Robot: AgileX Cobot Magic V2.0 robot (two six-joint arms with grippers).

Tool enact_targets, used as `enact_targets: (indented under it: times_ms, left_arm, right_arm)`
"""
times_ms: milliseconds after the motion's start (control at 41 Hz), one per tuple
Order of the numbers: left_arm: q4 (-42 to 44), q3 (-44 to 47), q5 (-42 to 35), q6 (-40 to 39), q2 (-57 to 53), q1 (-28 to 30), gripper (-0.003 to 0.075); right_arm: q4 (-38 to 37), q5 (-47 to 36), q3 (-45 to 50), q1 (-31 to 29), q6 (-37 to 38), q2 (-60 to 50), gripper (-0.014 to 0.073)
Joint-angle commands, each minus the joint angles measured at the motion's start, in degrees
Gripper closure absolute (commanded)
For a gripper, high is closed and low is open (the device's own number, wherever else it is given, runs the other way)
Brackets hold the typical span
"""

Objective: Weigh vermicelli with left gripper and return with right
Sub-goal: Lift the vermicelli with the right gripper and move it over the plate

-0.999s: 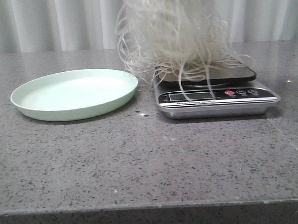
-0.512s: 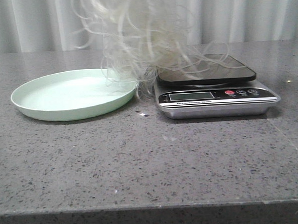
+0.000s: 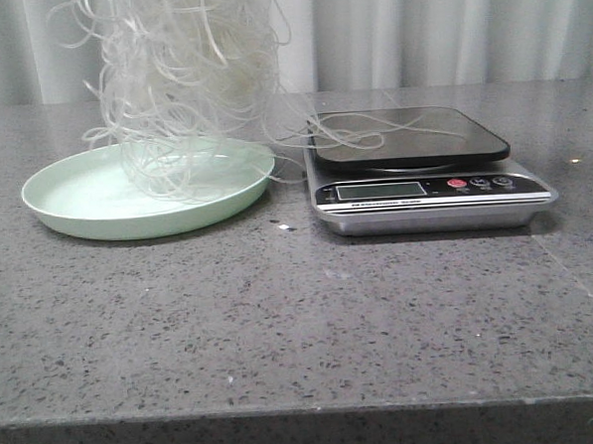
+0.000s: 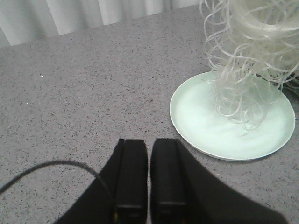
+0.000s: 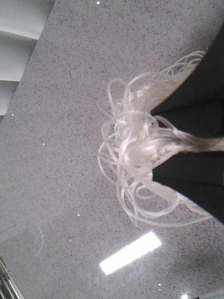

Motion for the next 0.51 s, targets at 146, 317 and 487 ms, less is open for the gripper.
enact_targets:
  times_ms: [146, 317, 487]
  left_arm:
    - [0.7, -1.4, -3.6, -0.6, 0.1, 0.0, 0.0577]
    - [0.7, -1.4, -3.6, -0.6, 0.1, 0.0, 0.0577]
    - [0.7, -1.4, -4.6, -0.6, 0.1, 0.0, 0.0577]
  right_arm:
    - [3.0, -3.3, -2.1, 2.4, -0.6, 2.2, 0.0442]
    - [-0.5, 1.6, -2.1, 2.4, -0.6, 4.7, 0.0442]
    - [-4.1, 5.0, -2.1, 2.4, -0.6, 7.2, 0.0442]
